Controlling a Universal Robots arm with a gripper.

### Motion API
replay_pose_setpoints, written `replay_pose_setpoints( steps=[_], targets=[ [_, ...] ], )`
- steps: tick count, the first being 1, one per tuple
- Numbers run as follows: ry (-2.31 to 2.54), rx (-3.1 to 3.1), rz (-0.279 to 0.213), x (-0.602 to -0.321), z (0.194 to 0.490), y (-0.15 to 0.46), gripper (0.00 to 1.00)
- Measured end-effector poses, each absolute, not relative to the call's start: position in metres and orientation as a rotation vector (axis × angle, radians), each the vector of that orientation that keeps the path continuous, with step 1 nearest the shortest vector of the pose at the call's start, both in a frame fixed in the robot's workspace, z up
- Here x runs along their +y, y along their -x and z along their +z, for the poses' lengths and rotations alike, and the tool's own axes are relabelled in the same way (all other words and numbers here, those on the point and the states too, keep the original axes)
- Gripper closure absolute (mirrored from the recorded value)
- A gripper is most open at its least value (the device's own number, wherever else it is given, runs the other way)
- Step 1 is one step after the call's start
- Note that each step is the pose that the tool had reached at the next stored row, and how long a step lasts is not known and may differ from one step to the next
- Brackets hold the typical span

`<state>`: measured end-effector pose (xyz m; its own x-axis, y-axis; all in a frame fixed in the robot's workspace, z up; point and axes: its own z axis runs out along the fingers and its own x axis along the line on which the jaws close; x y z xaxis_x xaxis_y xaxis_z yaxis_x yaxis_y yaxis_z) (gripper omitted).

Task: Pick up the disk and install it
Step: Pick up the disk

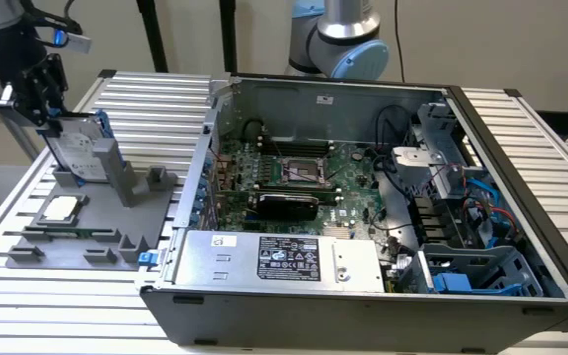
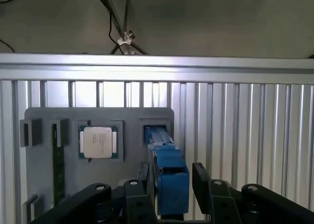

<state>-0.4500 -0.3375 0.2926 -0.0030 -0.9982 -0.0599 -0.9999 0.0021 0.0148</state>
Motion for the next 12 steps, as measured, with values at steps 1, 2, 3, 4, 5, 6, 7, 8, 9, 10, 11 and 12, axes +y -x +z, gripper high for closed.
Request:
replay_pose_setpoints(
  steps=[1, 2, 3, 4, 5, 6, 7, 8, 9, 10, 11, 12],
  targets=[
    [2.193, 2.198, 0.086, -0.3375, 0.2918, 0.4499, 0.0],
    [2.191, 2.196, 0.088, -0.3376, 0.2913, 0.45, 0.0],
    [2.189, 2.195, 0.09, -0.3377, 0.2909, 0.4501, 0.0],
    [2.189, 2.194, 0.09, -0.3378, 0.2905, 0.4501, 0.0],
    [2.189, 2.194, 0.09, -0.3381, 0.2903, 0.4501, 0.0],
    [2.189, 2.194, 0.09, -0.3383, 0.2901, 0.4502, 0.0],
    [2.189, 2.194, 0.09, -0.3385, 0.2899, 0.4502, 0.0],
    [2.189, 2.194, 0.09, -0.3388, 0.2897, 0.4502, 0.0],
    [2.189, 2.194, 0.09, -0.339, 0.2895, 0.4503, 0.0],
    [2.189, 2.194, 0.09, -0.3393, 0.2893, 0.4504, 0.0],
    [2.189, 2.194, 0.091, -0.3396, 0.2892, 0.4504, 0.0],
    [2.189, 2.194, 0.09, -0.3399, 0.289, 0.4505, 0.0]
  ],
)
